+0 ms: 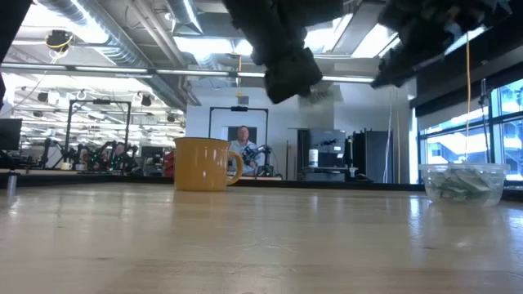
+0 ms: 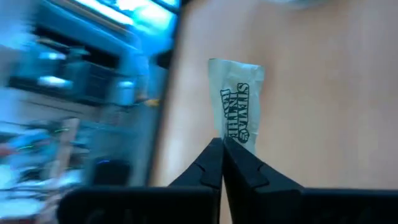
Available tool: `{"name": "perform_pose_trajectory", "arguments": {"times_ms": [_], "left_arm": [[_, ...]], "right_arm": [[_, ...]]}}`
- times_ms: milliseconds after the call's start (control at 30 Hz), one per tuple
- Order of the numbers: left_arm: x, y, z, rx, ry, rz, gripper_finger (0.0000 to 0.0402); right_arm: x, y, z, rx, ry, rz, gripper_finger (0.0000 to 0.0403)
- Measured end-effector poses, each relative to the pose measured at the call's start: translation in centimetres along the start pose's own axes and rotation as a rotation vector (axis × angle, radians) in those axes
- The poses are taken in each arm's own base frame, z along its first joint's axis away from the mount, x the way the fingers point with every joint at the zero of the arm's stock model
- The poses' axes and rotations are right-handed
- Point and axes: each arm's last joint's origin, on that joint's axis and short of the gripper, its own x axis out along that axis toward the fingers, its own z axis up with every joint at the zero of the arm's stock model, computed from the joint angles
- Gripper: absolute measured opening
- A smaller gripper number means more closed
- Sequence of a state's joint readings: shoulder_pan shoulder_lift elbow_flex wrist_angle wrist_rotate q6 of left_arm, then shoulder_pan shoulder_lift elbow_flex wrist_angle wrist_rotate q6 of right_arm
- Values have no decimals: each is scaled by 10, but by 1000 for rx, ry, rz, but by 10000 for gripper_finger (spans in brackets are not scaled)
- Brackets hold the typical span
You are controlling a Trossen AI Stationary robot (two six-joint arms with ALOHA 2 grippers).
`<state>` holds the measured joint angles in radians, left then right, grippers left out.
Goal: Pick and place items into bin
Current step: Put the stevia packet into the transparent bin
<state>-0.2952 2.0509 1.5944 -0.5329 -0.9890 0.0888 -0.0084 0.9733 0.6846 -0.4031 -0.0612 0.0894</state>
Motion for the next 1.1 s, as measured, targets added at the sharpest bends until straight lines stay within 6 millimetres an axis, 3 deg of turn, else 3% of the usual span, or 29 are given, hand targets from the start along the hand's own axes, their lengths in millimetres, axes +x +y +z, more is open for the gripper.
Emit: {"name": "perform_pose_trajectory", "arguments": {"times_ms": [267, 933, 1100], "left_arm": [[5, 11, 16, -27, -69, 143, 3], [6, 20, 30, -73, -146, 182, 3], [7, 20, 31, -74, -146, 183, 2]], "right_arm": [[0, 2, 11, -139, -112, -33, 136], [-1, 3, 17, -78, -180, -60, 135], [-1, 3, 17, -33, -181, -56, 108]]}}
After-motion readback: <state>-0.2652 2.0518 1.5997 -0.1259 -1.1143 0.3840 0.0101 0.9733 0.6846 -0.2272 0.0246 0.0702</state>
